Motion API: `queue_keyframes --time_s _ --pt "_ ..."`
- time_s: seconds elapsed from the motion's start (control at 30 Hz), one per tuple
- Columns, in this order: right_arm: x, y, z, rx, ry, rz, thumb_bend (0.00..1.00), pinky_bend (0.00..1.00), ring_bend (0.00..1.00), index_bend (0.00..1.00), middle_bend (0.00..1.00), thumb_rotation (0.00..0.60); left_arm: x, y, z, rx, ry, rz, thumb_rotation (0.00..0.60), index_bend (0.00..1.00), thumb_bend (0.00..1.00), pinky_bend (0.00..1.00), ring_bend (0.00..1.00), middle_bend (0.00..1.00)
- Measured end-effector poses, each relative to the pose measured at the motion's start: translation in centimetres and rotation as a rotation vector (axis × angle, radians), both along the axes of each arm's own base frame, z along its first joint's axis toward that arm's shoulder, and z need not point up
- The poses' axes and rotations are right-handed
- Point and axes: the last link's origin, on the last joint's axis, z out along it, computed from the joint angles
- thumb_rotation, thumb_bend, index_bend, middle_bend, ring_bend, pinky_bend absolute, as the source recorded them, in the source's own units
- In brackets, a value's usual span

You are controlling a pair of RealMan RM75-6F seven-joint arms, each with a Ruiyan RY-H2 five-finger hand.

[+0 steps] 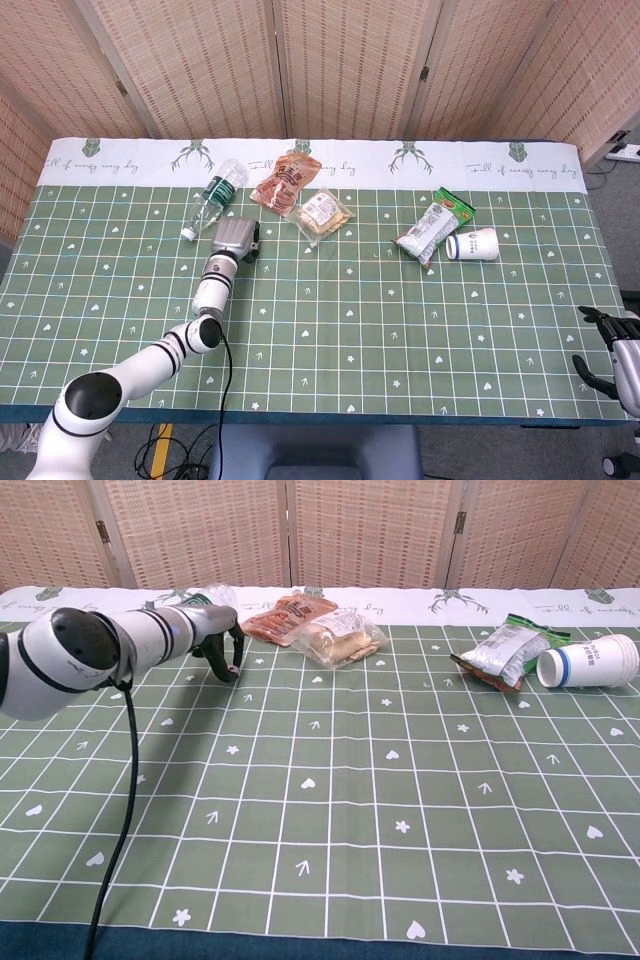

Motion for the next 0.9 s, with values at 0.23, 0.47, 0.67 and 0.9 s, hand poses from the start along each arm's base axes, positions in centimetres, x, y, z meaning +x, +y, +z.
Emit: queue_keyframes --time_s 0.23,0.47,0.67,0.9 --pt "0.2 0.0 -0.1 0.002 -0.004 0.011 0.23 0.27 0.32 0.23 0.33 0.600 0.4 -0.4 1.3 -0.008 -0.065 -0.038 0.600 0.57 0.39 0.93 0.88 1.00" --pt "0.2 0.1 -0.2 0.003 -0.007 0.016 0.22 0.27 0.32 0.23 0.33 0.600 0.5 -2.3 2.6 -0.038 -0.138 -0.102 0.600 0.58 0.39 0.93 0.88 1.00" --pt "0.5 -0.1 -0.5 0.015 -0.009 0.030 0.22 0.27 0.32 0.23 0.33 0.600 0.4 -4.7 2.9 -0.077 -0.168 -0.179 0.600 0.58 0.39 0.93 0.88 1.00" --pt "0.5 -0.1 -0.6 0.017 -0.011 0.025 0.22 0.27 0.32 0.23 0.33 0.600 1.6 -5.0 4.8 0.009 -0.310 -0.218 0.600 0.60 0.38 0.93 0.88 1.00"
